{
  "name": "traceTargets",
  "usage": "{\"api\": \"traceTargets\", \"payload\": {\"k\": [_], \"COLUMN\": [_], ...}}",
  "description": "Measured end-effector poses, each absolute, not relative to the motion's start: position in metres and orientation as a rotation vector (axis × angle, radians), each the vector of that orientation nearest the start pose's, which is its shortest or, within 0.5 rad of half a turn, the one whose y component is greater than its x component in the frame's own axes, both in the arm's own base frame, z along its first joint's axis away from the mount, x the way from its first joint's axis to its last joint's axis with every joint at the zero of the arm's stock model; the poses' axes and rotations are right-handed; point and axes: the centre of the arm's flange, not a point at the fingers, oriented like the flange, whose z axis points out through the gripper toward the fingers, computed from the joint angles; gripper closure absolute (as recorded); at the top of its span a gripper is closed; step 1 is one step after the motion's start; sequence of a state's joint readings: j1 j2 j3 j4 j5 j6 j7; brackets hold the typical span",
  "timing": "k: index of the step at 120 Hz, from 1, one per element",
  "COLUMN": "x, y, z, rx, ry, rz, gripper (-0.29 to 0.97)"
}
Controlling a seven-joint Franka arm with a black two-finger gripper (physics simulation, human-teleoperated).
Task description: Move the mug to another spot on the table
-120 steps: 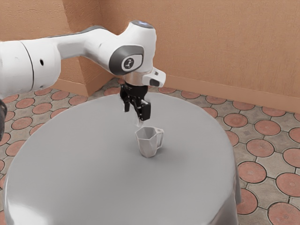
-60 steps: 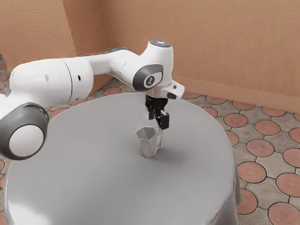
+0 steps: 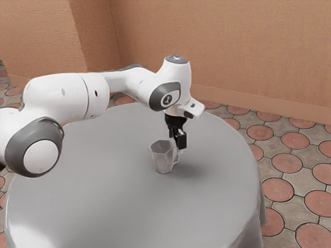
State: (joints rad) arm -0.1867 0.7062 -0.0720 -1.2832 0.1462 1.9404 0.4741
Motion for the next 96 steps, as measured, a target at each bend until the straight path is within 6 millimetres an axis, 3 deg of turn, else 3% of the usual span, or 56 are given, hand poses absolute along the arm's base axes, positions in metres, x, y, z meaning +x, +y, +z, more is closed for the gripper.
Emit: {"api": "traceTargets", "payload": {"k": [34, 96], "x": [0.724, 0.728], "y": [-0.153, -0.157], "z": [0.325, 0.303], "rx": [-2.821, -2.81], "ry": [1.182, 1.256], "rz": [0.041, 0.007], "gripper": [0.0, 0.0]}}
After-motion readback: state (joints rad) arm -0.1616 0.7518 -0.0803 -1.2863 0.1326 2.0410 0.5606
